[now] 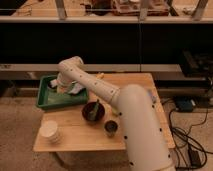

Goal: Place fork in tray

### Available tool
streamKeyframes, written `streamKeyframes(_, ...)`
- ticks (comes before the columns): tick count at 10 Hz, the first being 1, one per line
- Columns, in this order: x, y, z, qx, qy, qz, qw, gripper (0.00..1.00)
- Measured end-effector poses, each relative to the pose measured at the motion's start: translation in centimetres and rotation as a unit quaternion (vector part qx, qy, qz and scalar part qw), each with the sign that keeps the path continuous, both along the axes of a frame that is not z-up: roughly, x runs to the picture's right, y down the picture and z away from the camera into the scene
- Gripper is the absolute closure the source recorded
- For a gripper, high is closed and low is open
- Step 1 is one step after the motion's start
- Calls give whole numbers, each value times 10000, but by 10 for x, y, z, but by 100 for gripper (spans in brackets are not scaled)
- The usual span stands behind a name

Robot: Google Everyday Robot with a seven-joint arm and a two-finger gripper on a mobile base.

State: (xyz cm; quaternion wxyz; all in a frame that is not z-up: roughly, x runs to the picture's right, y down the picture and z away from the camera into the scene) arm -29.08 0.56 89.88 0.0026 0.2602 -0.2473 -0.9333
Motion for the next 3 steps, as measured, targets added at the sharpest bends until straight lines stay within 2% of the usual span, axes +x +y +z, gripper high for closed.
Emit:
streamKeyframes(1, 0, 8, 6, -73, 24, -15, 10000, 20)
streamKeyframes(3, 2, 7, 6, -79, 42, 19, 10000, 20)
